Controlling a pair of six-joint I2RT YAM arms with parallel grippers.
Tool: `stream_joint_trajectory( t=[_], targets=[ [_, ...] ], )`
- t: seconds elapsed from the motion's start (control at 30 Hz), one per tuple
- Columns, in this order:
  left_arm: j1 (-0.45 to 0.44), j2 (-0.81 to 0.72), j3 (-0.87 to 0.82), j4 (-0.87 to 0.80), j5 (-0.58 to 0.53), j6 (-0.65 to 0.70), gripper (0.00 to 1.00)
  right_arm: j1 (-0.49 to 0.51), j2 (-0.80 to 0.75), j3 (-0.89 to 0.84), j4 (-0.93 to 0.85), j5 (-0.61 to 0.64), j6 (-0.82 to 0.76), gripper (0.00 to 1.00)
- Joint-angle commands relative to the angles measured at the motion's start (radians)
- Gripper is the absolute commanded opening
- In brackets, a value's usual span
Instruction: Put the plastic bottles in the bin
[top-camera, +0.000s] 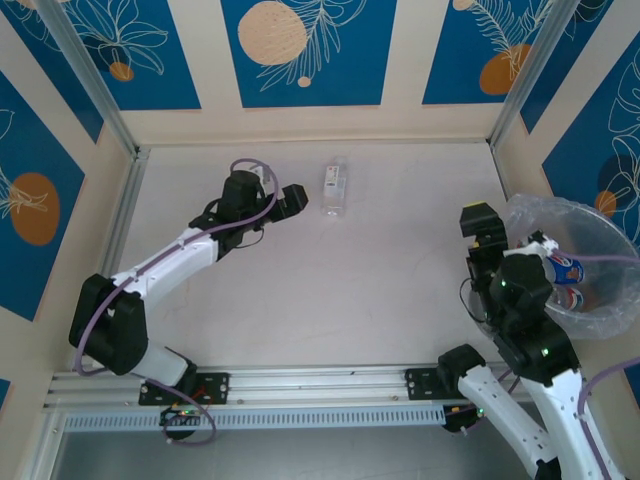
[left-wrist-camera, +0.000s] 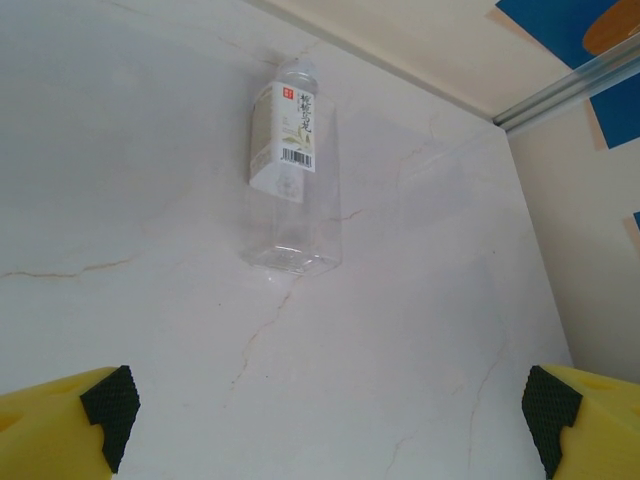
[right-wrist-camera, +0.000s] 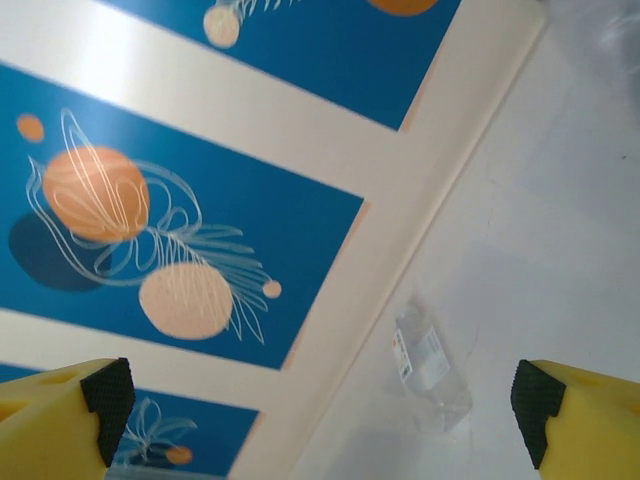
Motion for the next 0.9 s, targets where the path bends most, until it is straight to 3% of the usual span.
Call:
stream_joint_trajectory(
  t=[0.0,0.4,0.67,0.87],
  targets=[
    [-0.012,0.010,0.035,-0.040,0.023,0.033,1.00,-0.002,0.080,0.026,0.087,-0.137,-0.138,1.00],
    [-0.013,-0.043,-0.020,-0.092,-0.102,0.031,1.00,-0.002,0.478,0.199,-0.019,-0.360,-0.503,0.99],
    [-0.009,-0.123,-0.066,-0.206,-0.311,-0.015,1.00,0.000,0.676,0.267,-0.003,-0.435,-0.553,1.00],
    [0.008,-0.168,-0.100,-0.250,-0.376,-0.039,1.00,-0.002,0.845,0.355,-0.035,-0.506,-0.602,1.00]
  ],
)
